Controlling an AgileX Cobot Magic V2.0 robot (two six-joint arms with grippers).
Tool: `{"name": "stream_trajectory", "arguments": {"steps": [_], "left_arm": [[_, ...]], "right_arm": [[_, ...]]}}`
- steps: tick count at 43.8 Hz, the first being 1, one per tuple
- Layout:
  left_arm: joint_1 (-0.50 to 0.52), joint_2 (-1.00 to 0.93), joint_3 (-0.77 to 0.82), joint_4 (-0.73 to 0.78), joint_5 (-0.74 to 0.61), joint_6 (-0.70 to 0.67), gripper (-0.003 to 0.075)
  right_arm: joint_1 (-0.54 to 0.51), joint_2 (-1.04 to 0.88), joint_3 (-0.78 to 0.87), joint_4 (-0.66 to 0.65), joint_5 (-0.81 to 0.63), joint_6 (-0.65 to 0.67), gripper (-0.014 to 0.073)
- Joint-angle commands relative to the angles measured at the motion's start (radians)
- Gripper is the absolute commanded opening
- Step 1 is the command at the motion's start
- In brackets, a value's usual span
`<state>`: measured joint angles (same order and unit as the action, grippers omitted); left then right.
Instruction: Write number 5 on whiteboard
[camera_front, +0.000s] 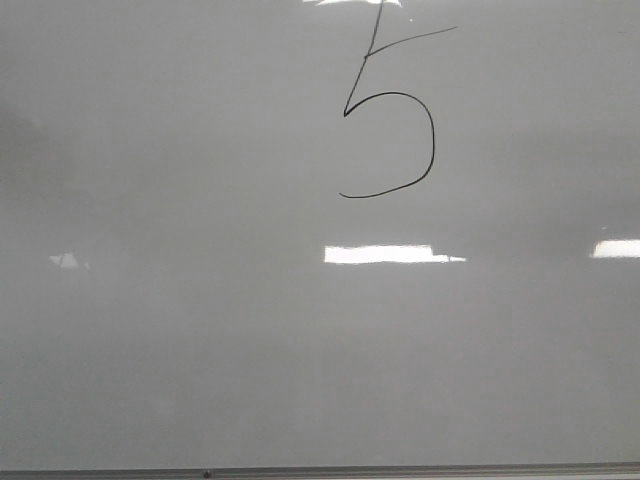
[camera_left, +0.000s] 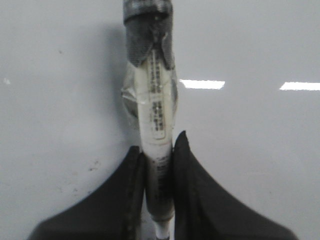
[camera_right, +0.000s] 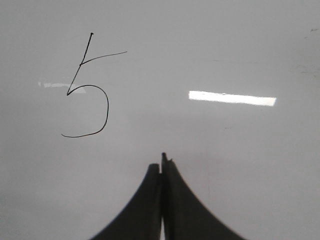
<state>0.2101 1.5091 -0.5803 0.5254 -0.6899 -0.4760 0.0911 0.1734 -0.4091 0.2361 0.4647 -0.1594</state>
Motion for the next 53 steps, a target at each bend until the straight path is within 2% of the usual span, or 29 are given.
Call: {"name": "stream_trajectory", "arguments": {"steps": [1, 11, 22, 27, 29, 34, 41, 44, 48, 53], "left_arm": [[0.004, -0.022, -0.029, -0.027, -0.032, 0.001, 0.0064], [0.008, -0.054, -0.029, -0.023, -0.011, 0.001, 0.0239], [0.010, -0.054, -0.029, -0.016, 0.005, 0.005, 0.0326], [0.010, -0.063, -0.029, -0.016, 0.005, 0.020, 0.0434], [0.012, -0.075, -0.029, -0.015, 0.012, 0.020, 0.0505], [0.012, -0.122, -0.029, -0.011, 0.056, 0.020, 0.0583], [0.012, -0.261, -0.019, 0.001, 0.183, 0.020, 0.0583], [0.012, -0.343, 0.002, -0.024, 0.211, 0.022, 0.0560], [0.012, -0.451, 0.044, -0.094, 0.234, 0.070, 0.0479], [-0.008, -0.599, 0.105, -0.194, 0.296, 0.161, 0.0333]], "right_arm": [[-0.005, 0.012, -0.024, 0.009, -0.080, 0.001, -0.0062], [-0.005, 0.012, -0.024, 0.009, -0.080, 0.001, -0.0062], [-0.005, 0.012, -0.024, 0.009, -0.080, 0.001, -0.0062], [-0.005, 0.012, -0.024, 0.009, -0.080, 0.001, -0.0062], [-0.005, 0.012, -0.024, 0.009, -0.080, 0.001, -0.0062], [-0.005, 0.012, -0.024, 0.009, -0.080, 0.001, -0.0062], [-0.005, 0.012, -0.024, 0.009, -0.080, 0.001, -0.0062], [-0.005, 0.012, -0.024, 0.009, -0.080, 0.001, -0.0062], [-0.005, 0.012, -0.024, 0.009, -0.080, 0.001, -0.0062], [-0.005, 0.012, -0.024, 0.009, -0.080, 0.001, -0.0062]]}}
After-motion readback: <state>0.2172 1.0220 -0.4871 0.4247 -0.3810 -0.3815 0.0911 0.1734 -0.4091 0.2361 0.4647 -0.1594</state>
